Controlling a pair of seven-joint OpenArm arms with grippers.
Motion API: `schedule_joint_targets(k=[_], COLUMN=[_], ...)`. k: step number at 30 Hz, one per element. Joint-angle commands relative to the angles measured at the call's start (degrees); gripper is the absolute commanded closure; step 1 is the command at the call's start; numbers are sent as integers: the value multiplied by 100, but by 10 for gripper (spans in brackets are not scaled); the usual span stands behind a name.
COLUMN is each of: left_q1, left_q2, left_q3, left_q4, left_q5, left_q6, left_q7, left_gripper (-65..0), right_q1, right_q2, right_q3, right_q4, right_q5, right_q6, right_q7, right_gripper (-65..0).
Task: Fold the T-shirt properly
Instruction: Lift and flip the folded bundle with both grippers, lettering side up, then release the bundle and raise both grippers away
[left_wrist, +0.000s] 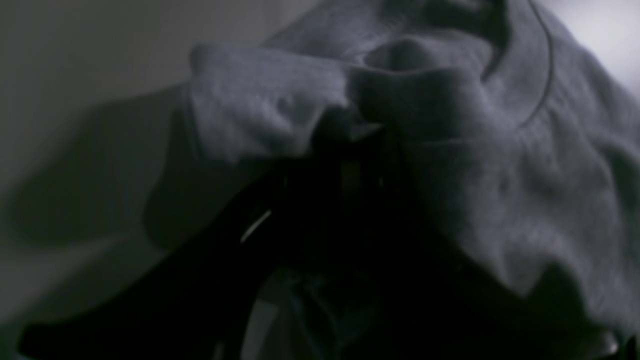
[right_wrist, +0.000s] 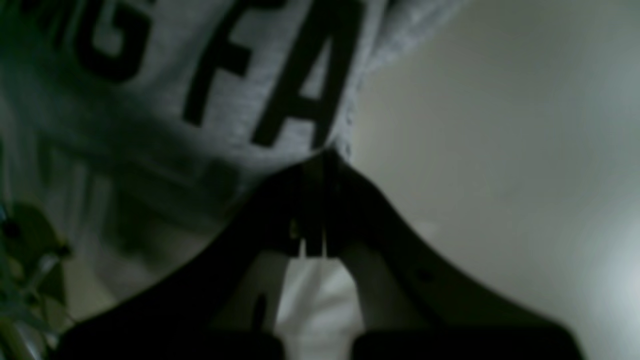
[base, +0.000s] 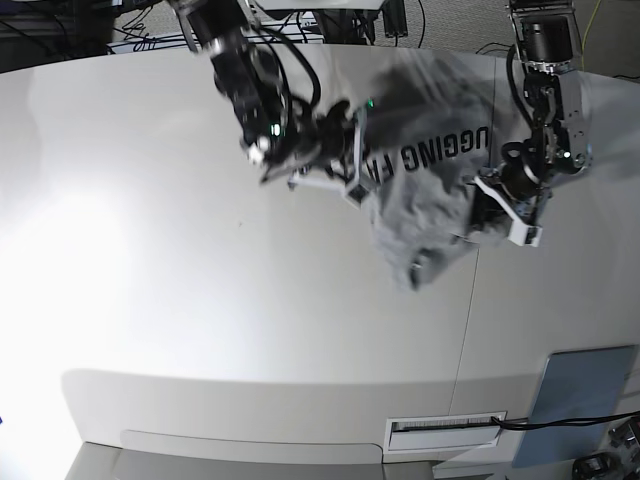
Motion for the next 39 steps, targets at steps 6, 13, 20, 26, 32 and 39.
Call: schedule_joint_targets(k=[6, 13, 20, 26, 32, 39], left_q1=[70, 57, 57, 61, 302, 1198], left_q2=[4, -341, -824, -1137, -1360, -1368], left_q3=[229, 227, 227, 225, 96, -992], left_q4=[-37, 120, 120, 361, 907, 1591], left_q5=[92, 59, -446, -828, -831, -1257], left_q6=[-31, -7, 214, -485, -280, -299], left_q7=[293, -271, -654, -682, -584, -472], left_gripper=[-118, -118, -115, -33, -19, 0], right_q1=[-765, -1198, -1346, -1346, -1434, -1659], right_q2=[293, 522, 538, 540, 562, 1038], right_q3=[-52, -50, -50, -44, -44, 120], right_q4=[1104, 1596, 1843, 1980, 2214, 2638], right_q5=[-402, -636, -839, -1263, -1762, -2052], right_q6=[-223, -328, -396, -835, -1187, -1821], right_q7=[81, 79, 83, 175, 164, 164], right_gripper=[0, 0, 0, 0, 0, 0])
